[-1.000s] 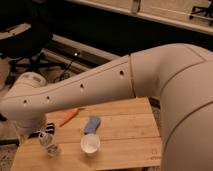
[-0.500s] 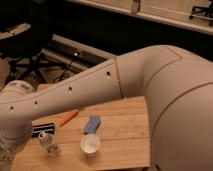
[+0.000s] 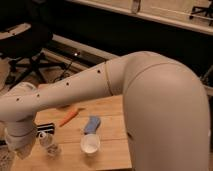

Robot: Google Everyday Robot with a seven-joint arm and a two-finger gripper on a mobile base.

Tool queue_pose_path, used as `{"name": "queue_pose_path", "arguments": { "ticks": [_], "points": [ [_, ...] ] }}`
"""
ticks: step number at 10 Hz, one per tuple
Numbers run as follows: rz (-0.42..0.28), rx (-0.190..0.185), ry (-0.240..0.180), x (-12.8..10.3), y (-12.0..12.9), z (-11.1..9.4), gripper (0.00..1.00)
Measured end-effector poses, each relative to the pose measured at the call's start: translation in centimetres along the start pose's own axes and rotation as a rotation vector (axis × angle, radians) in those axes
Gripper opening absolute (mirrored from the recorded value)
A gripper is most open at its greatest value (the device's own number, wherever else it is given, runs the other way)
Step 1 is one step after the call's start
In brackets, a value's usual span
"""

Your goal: Knock the bottle over

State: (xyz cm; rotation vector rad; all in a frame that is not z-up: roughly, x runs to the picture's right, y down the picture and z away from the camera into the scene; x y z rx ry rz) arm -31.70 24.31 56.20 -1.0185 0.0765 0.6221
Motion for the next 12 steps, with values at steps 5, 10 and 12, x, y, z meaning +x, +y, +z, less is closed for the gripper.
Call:
{"name": "queue_pose_path", "arguments": {
  "ticks": [5,10,12],
  "points": [
    [0.327,0.343,0.046,0.3,-10.9,-1.6,0.00],
    [0.669,0.524,-0.170,1.2,-16.3,-7.4,0.03],
    [0.695,0.536,-0.189,1.3,-16.7,-7.8,0.03]
  ]
}}
